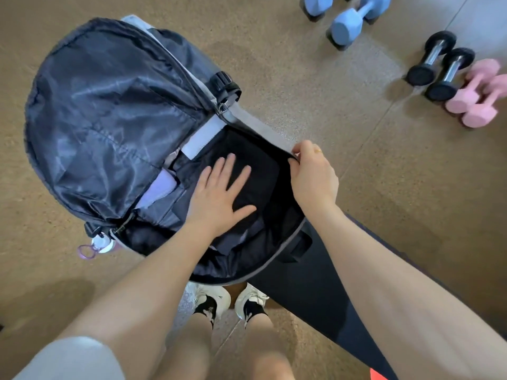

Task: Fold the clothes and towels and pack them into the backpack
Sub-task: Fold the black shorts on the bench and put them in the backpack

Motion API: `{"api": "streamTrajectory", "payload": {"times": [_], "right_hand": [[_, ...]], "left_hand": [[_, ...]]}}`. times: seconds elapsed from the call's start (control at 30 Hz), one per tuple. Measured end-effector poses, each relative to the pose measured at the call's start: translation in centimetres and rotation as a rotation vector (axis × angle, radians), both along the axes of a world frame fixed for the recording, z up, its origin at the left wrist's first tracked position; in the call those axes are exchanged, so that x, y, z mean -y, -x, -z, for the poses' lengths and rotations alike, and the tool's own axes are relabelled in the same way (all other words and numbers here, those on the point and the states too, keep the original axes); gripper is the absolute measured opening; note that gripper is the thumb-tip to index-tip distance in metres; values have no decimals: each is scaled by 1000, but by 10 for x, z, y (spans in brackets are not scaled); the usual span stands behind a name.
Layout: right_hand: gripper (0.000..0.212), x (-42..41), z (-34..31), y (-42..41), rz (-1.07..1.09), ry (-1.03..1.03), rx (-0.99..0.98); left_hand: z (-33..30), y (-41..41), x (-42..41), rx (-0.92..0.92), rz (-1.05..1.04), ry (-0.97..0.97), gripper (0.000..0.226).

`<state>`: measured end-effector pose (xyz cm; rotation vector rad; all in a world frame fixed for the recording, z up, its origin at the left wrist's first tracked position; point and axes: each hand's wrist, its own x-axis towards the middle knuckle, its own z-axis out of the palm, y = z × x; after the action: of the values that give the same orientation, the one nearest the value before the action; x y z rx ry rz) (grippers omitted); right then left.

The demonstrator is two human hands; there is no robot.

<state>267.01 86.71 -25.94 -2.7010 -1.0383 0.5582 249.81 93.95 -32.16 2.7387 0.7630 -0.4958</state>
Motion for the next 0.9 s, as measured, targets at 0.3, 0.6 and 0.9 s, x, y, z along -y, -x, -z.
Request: {"api": "streamTrajectory", "payload": {"times": [0.3,0.6,0.9], "right_hand": [[24,54,-22,16,36,36,-32],[22,145,-175,68,21,91,-349],[18,345,-249,118,460,66,-295]], "left_hand": [[-39,-11,-22,-202,73,174,89],[-219,6,25,-48,246,257,69],[-315,-63,183,88,607,290,53]]}}
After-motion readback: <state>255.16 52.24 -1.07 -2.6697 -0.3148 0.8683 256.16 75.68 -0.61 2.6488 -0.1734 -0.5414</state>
